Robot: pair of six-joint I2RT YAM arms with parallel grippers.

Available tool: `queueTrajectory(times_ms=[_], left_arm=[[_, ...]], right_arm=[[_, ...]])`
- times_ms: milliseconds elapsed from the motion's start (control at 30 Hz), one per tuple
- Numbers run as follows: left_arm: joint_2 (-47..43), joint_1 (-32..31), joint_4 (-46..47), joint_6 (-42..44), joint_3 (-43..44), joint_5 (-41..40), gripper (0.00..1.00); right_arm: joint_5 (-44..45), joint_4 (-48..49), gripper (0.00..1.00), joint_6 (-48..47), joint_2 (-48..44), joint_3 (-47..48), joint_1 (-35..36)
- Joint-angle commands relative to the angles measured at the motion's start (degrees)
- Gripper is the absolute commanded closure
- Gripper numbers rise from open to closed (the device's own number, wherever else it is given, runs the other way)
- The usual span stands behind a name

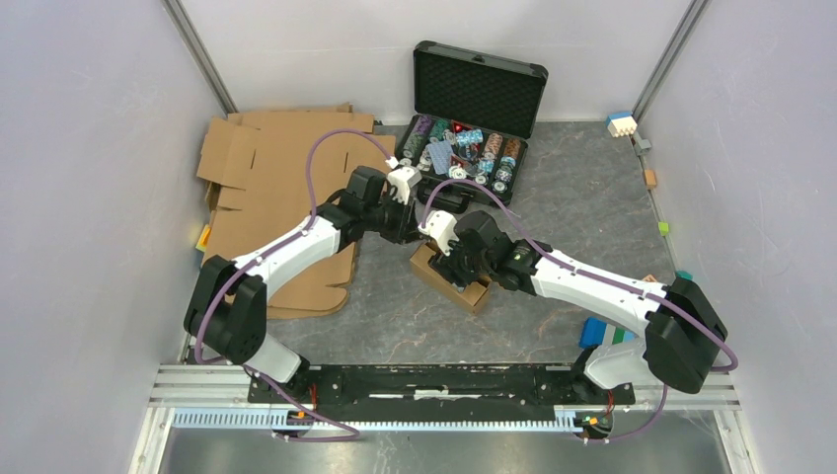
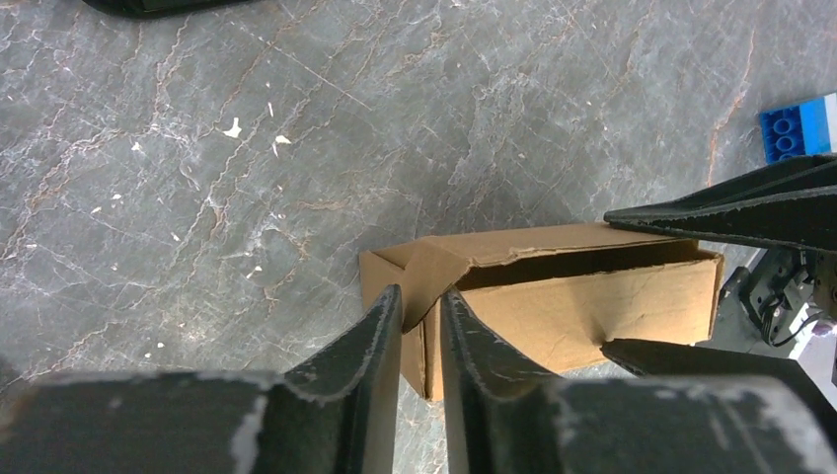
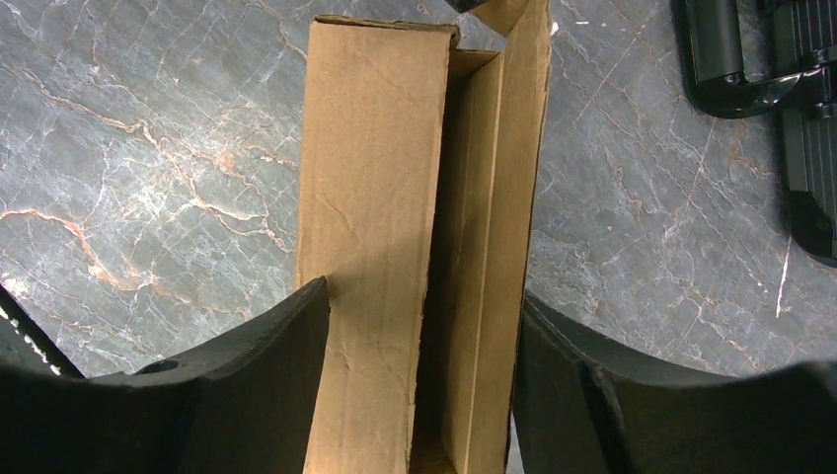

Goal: Fold the paper box

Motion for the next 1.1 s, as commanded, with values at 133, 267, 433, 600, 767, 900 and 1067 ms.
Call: queueTrajectory(times_ms=[133, 267, 433, 600, 767, 900, 1067], left_arm=[[-1.2, -1.1, -3.0, 0.5, 2.9, -3.0, 0.86], [-2.2, -2.5, -4.9, -1.3, 3.3, -7.2, 0.93], [-3.3, -5.2, -6.8, -2.4, 3.2, -14.4, 0.94], [-4.3, -7.0, -8.1, -3.1, 3.0, -18.8, 0.95], [-4.9, -8.0, -10.4, -3.4, 4.1, -22.5, 0.96], [-4.7, -8.4, -11.5, -4.1, 4.5, -22.3, 0.96], [-4.2, -8.8, -13.6, -6.2, 5.1, -21.2, 0.96]], right_arm=[[0.0, -0.6, 0.33, -0.7, 1.0, -0.9, -0.4], [0.3, -0.7, 0.32, -0.7, 1.5, -0.8, -0.6], [1.9, -0.7, 0.34, -0.1, 2.2, -0.6, -0.7], [3.4, -0.8, 0.37, 0.3, 2.7, -0.5, -0.9], [3.4, -1.0, 0.37, 0.2, 2.7, -0.6, -0.9], [3.3, -1.0, 0.38, 0.2, 2.8, -0.5, -0.8], [3.2, -1.1, 0.38, 0.3, 3.3, -0.4, -1.0]])
